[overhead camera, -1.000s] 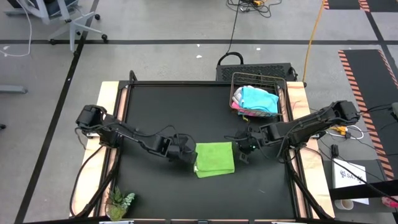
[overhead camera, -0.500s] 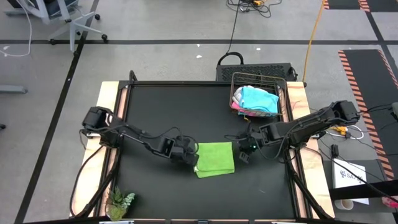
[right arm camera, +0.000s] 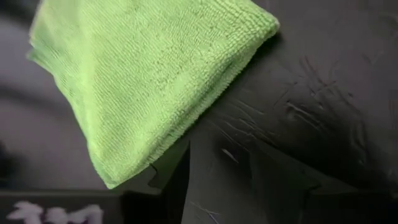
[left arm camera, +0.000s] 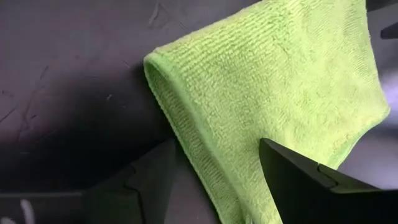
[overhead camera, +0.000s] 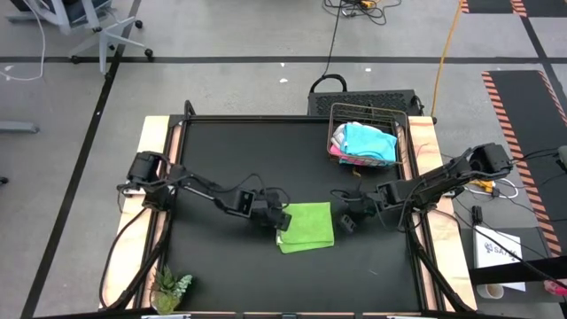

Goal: Fold microfiber towels
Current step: Put the green folded towel into the gold wire basket

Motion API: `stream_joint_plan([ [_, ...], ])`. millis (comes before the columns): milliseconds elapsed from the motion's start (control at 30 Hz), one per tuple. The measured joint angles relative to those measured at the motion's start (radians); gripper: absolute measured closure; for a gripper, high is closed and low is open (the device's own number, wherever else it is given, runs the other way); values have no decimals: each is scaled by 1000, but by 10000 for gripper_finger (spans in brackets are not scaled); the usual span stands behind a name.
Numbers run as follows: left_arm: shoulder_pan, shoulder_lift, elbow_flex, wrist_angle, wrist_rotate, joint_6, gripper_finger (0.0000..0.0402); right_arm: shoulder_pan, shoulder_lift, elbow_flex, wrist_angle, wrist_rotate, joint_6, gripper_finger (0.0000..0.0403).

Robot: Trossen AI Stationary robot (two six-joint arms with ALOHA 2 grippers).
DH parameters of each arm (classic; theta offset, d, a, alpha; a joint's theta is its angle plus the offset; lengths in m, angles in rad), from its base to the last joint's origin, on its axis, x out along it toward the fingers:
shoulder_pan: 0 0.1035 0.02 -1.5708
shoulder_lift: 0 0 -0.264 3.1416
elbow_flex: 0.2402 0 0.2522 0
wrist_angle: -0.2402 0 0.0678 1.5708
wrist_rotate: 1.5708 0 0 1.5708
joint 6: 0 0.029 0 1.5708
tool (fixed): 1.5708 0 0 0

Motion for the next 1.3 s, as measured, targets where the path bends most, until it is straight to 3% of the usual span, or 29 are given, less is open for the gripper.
stream_joint_plan([
  [533,11,0,-1,25,18,3,167,-33,10,-24,113,-3,13,243],
  [1300,11,0,-1,36,14,9,167,-34,270,-21,516,-77,26,242],
])
